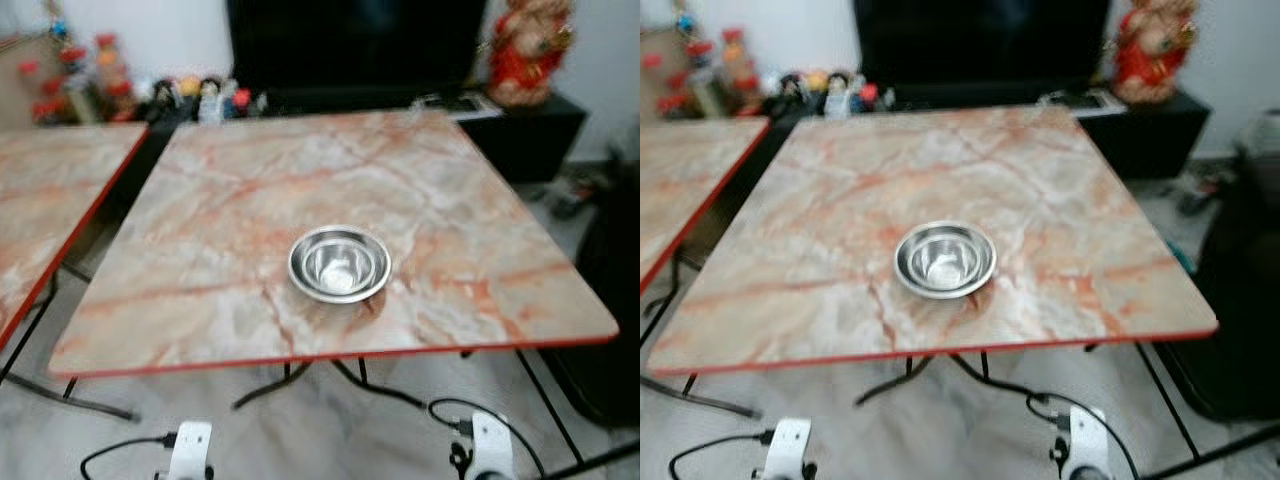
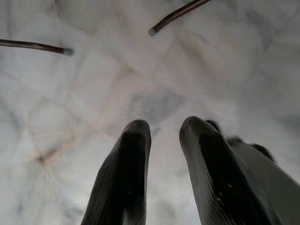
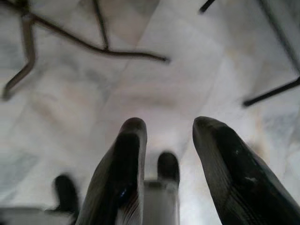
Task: Setting the table
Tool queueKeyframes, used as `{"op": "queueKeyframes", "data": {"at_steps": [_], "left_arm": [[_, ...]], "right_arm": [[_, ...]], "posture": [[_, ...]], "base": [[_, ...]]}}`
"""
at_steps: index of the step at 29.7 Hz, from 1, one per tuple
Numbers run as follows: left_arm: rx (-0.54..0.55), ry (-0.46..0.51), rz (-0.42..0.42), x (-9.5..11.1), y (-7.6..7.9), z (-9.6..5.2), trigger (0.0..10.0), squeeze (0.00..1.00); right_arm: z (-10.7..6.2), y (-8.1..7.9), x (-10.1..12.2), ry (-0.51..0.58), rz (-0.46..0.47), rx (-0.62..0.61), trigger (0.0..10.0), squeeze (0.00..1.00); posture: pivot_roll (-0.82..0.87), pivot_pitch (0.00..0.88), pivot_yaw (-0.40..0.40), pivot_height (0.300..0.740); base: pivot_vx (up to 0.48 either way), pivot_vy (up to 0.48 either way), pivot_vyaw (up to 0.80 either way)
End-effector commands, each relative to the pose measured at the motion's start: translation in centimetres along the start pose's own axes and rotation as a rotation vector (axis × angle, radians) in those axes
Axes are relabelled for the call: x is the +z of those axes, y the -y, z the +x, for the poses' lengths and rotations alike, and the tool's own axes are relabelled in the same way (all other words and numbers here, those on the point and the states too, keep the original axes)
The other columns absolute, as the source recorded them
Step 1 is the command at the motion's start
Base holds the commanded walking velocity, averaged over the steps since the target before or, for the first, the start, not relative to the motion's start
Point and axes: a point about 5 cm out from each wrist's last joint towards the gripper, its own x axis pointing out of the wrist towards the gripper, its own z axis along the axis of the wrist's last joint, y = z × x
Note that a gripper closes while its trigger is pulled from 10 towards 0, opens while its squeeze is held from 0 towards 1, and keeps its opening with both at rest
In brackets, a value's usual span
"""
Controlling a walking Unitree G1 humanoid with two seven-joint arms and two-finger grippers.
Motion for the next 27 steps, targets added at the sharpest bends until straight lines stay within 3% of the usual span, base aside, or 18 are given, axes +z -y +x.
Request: {"op": "queueKeyframes", "data": {"at_steps": [1, 27], "left_arm": [[-0.002, -0.007, -0.009, -0.04, 0.31, 0.01, 10.0, 0.0], [0.029, 0.003, -0.04, 0.37, -0.33, 0.08, 10.0, 0.0]], "right_arm": [[0.02, 0.28, 0.1, -0.002, -0.001, -0.008, 10.0, 0.0], [0.09, -0.23, 0.21, -0.003, 0.013, -0.004, 10.0, 0.0]], "posture": [[-0.03, 0.0, 0.052, 0.74], [-0.01, 0.0, 0.054, 0.74]], "base": [[0.0, 0.394, 0.0], [0.0, 0.409, 0.0]]}}
